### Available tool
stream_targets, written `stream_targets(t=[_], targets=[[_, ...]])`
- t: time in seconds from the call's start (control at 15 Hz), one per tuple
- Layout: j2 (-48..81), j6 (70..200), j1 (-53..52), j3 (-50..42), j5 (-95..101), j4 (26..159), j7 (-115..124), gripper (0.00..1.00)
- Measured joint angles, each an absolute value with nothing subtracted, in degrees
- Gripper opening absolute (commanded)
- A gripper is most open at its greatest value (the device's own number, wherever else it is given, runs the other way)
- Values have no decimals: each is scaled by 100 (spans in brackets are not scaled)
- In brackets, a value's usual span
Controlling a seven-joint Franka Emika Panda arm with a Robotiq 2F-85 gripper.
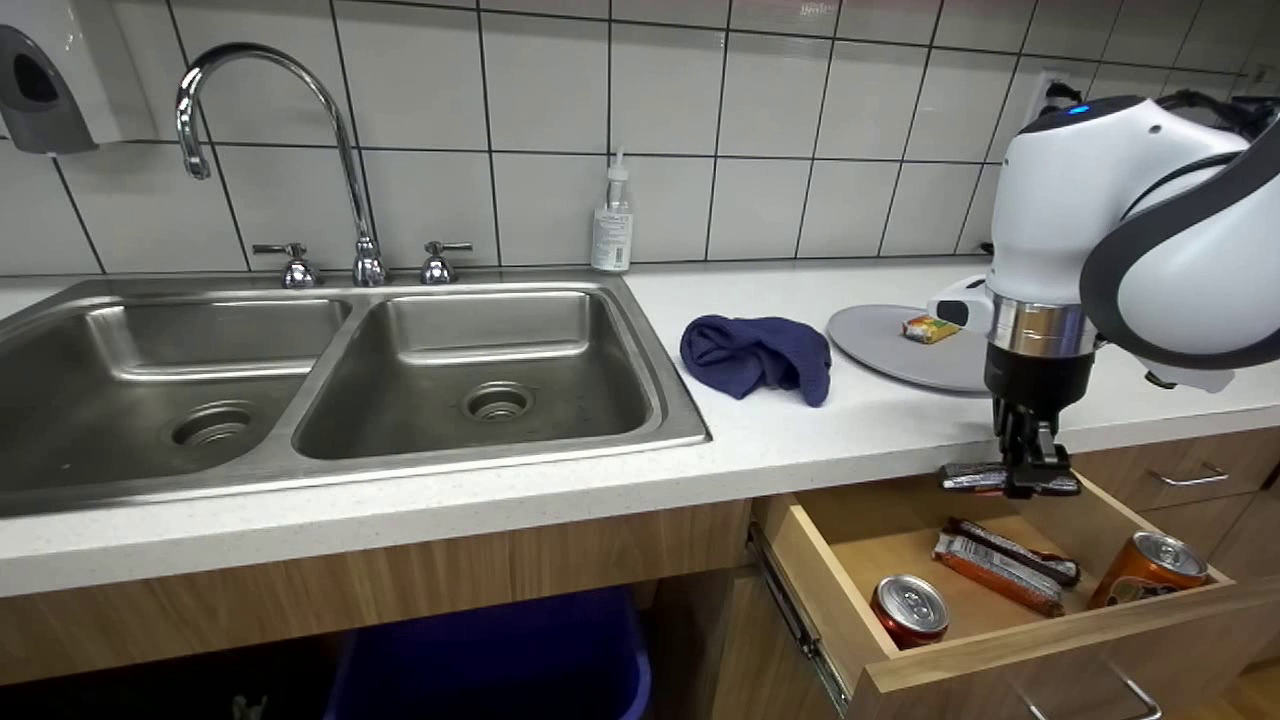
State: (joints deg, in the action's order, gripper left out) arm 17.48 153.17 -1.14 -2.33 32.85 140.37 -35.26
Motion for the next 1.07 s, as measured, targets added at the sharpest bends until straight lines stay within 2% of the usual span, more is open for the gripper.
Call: stream_targets(t=[0.2, 0.27, 0.33, 0.87, 1.07], targets=[[1748, 15317, -111, -248, 3321, 14051, -3525, 4], [1748, 15317, -110, -255, 3331, 14058, -3525, 30], [1748, 15317, -110, -265, 3339, 14065, -3524, 42], [1710, 15317, -109, -287, 3375, 14082, -3519, 99], [1594, 15310, -109, -286, 3375, 14133, -3519, 100]])
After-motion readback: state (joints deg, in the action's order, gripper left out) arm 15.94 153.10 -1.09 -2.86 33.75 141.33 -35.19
